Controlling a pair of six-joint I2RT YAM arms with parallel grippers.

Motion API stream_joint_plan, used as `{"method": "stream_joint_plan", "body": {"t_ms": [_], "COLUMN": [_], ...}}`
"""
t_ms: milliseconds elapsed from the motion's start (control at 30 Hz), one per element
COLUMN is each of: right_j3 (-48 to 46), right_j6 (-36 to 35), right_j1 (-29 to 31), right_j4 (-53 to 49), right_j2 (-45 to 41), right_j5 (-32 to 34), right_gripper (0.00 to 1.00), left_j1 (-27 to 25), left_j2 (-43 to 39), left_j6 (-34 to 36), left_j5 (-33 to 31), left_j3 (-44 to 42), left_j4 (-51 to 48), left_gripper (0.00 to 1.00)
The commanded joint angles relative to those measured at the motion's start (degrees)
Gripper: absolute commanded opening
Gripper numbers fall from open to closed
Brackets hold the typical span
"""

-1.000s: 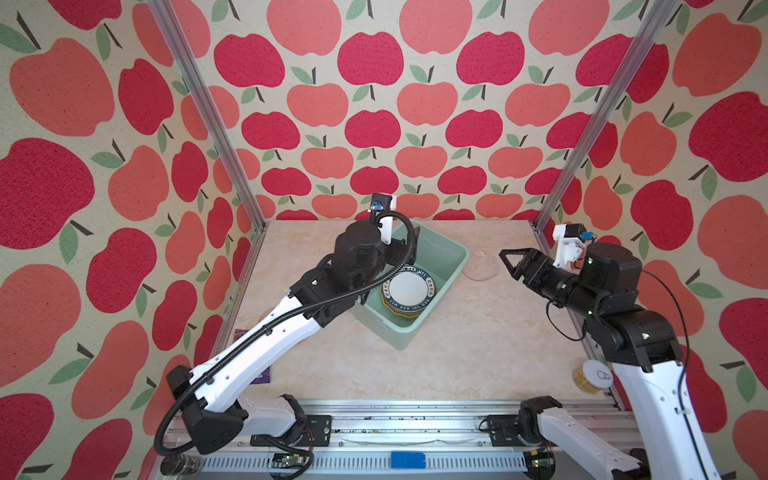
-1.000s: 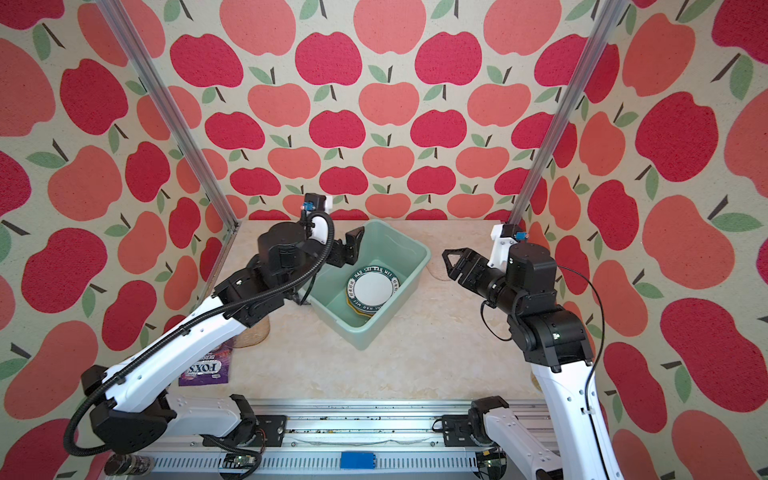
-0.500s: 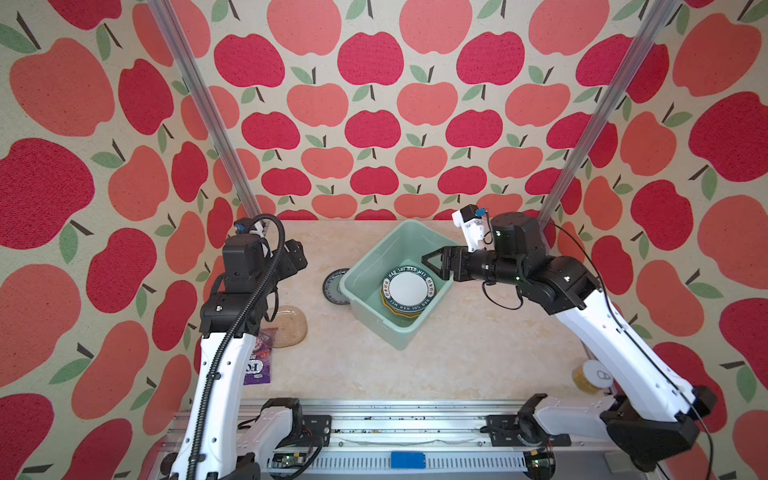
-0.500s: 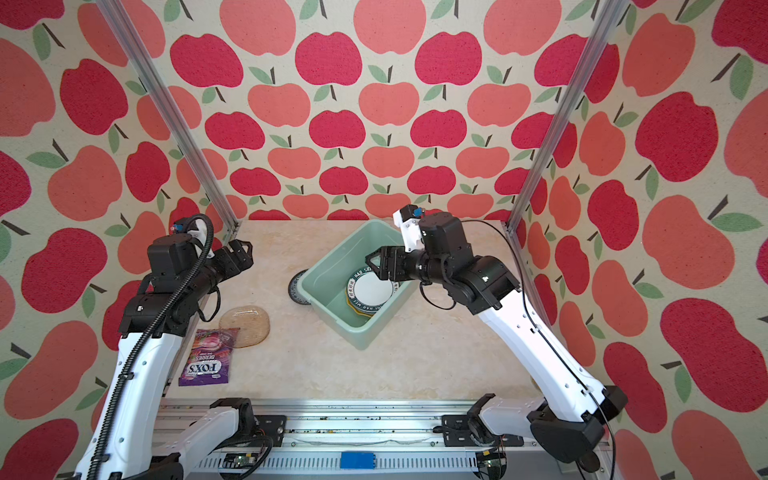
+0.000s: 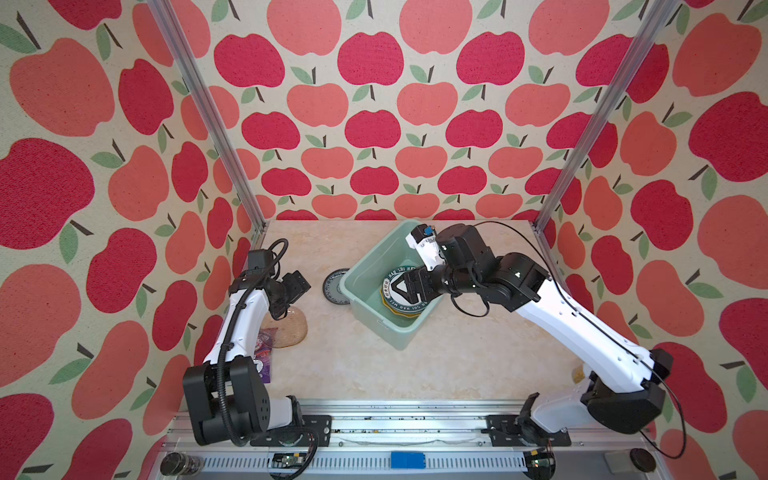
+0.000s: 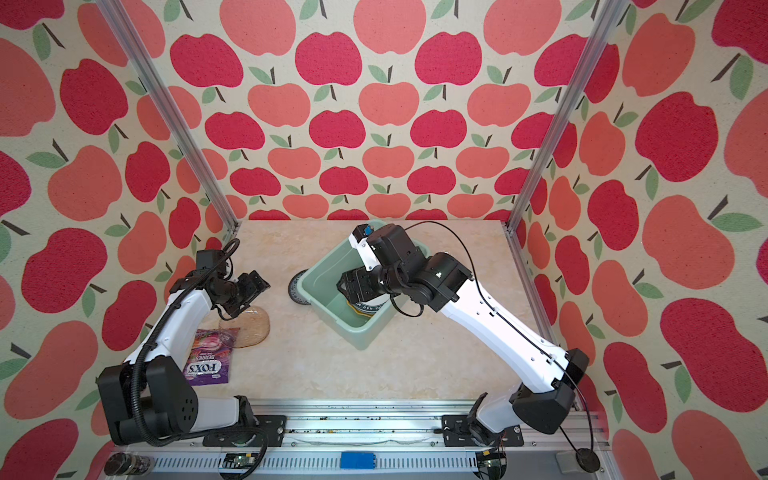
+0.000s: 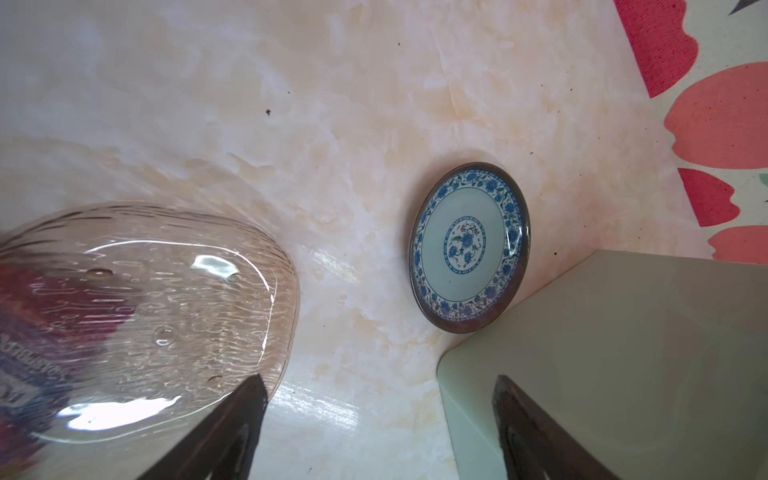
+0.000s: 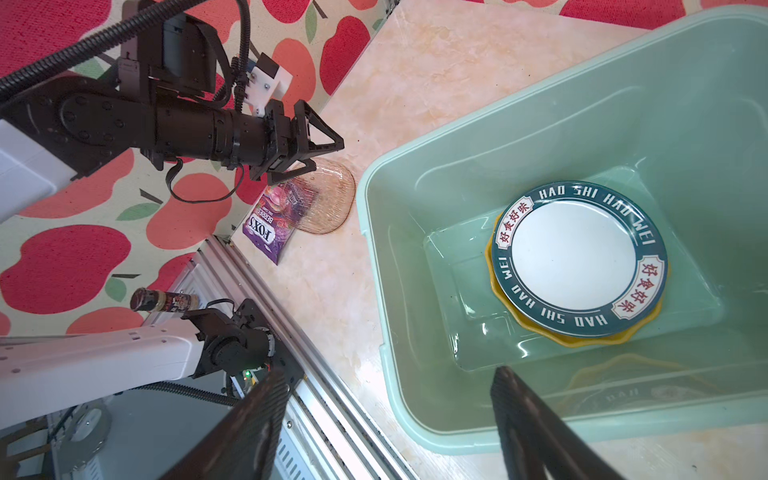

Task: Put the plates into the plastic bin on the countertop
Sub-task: 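Move the open left gripper to the floral plate while the right reaches over the bin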

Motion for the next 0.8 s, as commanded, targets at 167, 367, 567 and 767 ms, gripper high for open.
{"method": "stream_joint_plan", "body": {"t_ms": [167,367,567,767], "right_j3": [13.4,22.6,29.1,31.1], "right_j6": [-3.1,-3.7,-4.7,-4.1], "right_j1": [0.5,0.5,0.4,-0.4], "right_j4": [-7.6,-7.5,-8.1,-8.7], "right_j2": [11.1,19.1,24.0,25.9], "right_j5": [6.3,5.2,6.1,4.0], "right_gripper": [0.89,0.99,0.99,0.99], "left_j1": [-1.9,-2.9,-4.6,-6.9], "left_j2": [9.4,16.1,21.3,25.8], "left_j6": [5.1,5.2,5.3,8.2], "left_j5": [0.3,1.5,3.4,3.7], "left_j3": [6.8,10.1,12.1,13.9], "left_j4": [2.8,4.5,6.9,5.6], "left_gripper": [0.87,0.86,0.84,0.78]}}
